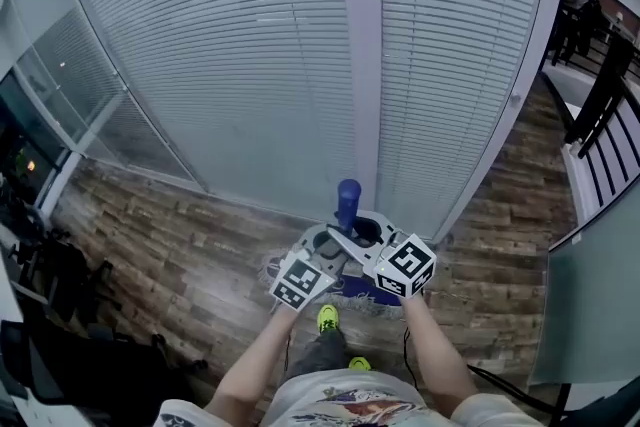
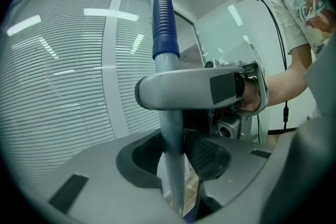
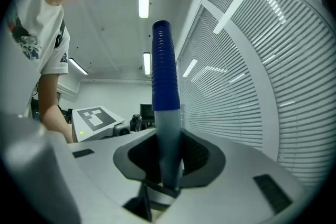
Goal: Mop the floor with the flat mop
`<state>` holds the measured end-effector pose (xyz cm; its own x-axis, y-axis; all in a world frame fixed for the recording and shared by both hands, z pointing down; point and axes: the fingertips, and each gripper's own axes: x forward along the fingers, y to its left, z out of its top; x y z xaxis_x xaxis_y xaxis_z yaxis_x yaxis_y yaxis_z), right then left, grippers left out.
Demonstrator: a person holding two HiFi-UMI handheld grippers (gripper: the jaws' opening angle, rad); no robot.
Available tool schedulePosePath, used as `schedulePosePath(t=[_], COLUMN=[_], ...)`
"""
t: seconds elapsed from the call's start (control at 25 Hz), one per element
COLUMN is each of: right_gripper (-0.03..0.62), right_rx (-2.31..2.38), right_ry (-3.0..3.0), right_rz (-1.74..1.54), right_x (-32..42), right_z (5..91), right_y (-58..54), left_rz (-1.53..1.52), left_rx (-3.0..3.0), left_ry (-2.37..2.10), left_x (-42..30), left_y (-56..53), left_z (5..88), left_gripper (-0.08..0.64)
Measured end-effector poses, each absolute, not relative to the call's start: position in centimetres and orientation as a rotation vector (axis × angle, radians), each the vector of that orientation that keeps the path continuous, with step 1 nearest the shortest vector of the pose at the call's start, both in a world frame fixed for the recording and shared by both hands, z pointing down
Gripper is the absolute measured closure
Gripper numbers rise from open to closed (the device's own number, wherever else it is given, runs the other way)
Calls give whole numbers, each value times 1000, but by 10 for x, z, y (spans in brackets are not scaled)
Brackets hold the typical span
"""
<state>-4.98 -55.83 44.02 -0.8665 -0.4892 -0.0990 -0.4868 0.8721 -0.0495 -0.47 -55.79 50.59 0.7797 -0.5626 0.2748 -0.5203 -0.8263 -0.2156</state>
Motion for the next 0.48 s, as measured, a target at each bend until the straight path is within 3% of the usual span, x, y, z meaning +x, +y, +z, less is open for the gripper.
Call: schedulePosePath(t=[0.48], right_gripper=[479], right_rx=[-669], right_ry=[2968], right_rz=[-42], right_x=[-44], right_z=[460], right_y=[-435], left_rz=[-503], left_rx=[-2867], left_ry=[939], left_x=[1], left_y=[-445], left_z=[525], left_gripper=[437])
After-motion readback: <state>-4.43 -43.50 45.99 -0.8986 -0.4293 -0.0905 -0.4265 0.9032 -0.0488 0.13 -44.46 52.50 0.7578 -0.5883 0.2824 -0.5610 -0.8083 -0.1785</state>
